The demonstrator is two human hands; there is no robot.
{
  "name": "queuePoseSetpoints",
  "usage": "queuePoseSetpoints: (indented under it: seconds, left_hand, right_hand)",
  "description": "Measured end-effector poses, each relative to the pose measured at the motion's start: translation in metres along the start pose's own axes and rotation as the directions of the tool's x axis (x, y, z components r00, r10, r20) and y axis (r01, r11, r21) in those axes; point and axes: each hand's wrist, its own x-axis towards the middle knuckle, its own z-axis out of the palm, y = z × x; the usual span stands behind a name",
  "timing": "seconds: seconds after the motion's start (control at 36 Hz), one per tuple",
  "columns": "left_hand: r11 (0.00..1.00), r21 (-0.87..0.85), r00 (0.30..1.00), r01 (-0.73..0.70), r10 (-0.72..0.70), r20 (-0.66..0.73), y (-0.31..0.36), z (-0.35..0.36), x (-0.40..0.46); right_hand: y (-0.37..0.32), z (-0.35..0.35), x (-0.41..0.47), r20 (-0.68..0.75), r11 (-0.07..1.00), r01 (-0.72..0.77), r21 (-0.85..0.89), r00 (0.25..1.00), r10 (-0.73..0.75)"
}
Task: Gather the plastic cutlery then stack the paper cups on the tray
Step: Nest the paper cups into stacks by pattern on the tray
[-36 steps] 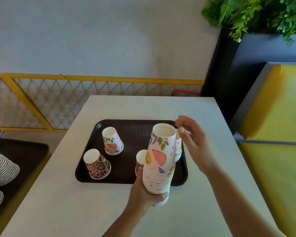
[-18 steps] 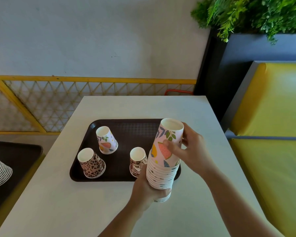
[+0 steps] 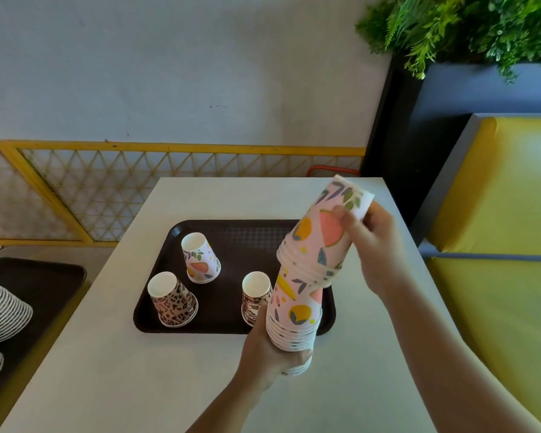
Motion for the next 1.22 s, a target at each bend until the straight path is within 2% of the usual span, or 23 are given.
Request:
queuePoseSetpoints:
  seconds: [0.08, 0.14, 0.28, 0.42, 0.58, 0.78, 1.06, 1.14, 1.22]
  left_hand:
    - [1.000, -0.015, 1.000, 0.005, -0.005, -0.014, -0.002, -0.002, -0.002]
    - [1.000, -0.022, 1.000, 0.006, -0.007, -0.024, -0.003, -0.004, -0.002]
    - [1.000, -0.020, 0.999, 0.002, -0.003, -0.044, -0.003, -0.006, -0.001]
    - [1.000, -0.016, 0.999, 0.003, -0.004, -0.043, -0.001, -0.008, 0.002]
    - [1.000, -0.025, 0.999, 0.001, -0.002, -0.044, 0.001, -0.008, 0.004]
    - [0.999, -0.037, 0.999, 0.001, -0.003, -0.045, 0.001, -0.008, 0.004]
    - [0.998, -0.051, 0.999, -0.040, 0.038, -0.033, 0.008, -0.006, 0.005]
    - [0.998, -0.062, 0.999, -0.029, 0.027, -0.033, 0.008, -0.007, 0.006]
    - [0.998, -0.062, 1.000, -0.012, 0.010, -0.028, 0.010, -0.007, 0.005]
  right_hand:
    - [-0.004, -0.002, 0.015, -0.108, 0.991, 0.013, 0.131, 0.994, 0.001]
    - [-0.002, -0.002, 0.025, -0.200, 0.989, 0.032, 0.143, 0.980, -0.003]
    - [0.028, 0.004, 0.039, -0.319, 0.984, 0.028, -0.174, 0.944, -0.083]
    - [0.062, 0.016, 0.036, -0.265, 0.935, 0.014, -0.355, 0.957, -0.115]
    - [0.071, 0.030, 0.034, -0.229, 0.913, 0.031, -0.408, 0.964, -0.135]
    - [0.083, 0.030, 0.025, -0.264, 0.899, -0.005, -0.439, 0.957, -0.123]
    - [0.102, 0.028, 0.014, -0.101, 0.836, -0.065, -0.544, 0.995, 0.011]
    - [0.096, 0.024, 0.009, -0.106, 0.848, -0.060, -0.527, 0.994, 0.004]
    - [0.072, 0.020, 0.001, -0.100, 0.920, 0.050, -0.389, 0.990, -0.096]
